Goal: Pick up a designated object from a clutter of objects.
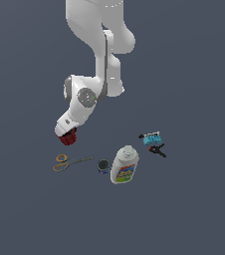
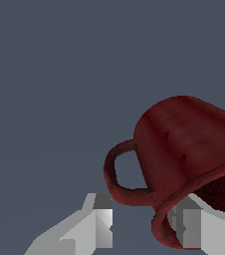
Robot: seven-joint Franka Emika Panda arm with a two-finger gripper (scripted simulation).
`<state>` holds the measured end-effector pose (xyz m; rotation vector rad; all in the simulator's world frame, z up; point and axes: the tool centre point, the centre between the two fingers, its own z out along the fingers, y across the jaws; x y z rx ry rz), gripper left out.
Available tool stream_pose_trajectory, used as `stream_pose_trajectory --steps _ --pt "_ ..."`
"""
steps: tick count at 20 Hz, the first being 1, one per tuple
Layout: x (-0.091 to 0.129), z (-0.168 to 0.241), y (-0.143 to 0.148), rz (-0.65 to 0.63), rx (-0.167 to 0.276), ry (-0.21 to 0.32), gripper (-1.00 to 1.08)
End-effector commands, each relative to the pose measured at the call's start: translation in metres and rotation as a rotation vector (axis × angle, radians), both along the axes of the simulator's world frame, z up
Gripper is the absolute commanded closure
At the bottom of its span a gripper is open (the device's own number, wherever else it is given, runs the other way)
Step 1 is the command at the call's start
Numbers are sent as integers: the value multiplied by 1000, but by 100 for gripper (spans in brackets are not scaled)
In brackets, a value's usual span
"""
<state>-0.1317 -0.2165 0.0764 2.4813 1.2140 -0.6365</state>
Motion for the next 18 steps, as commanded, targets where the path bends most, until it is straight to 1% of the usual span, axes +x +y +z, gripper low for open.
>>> stream_pose_trajectory --steps 1,11,18 --pt "0 0 -1 -1 0 -1 108" --pt "1 2 4 0 0 0 108" --pt "6 23 29 1 1 1 108"
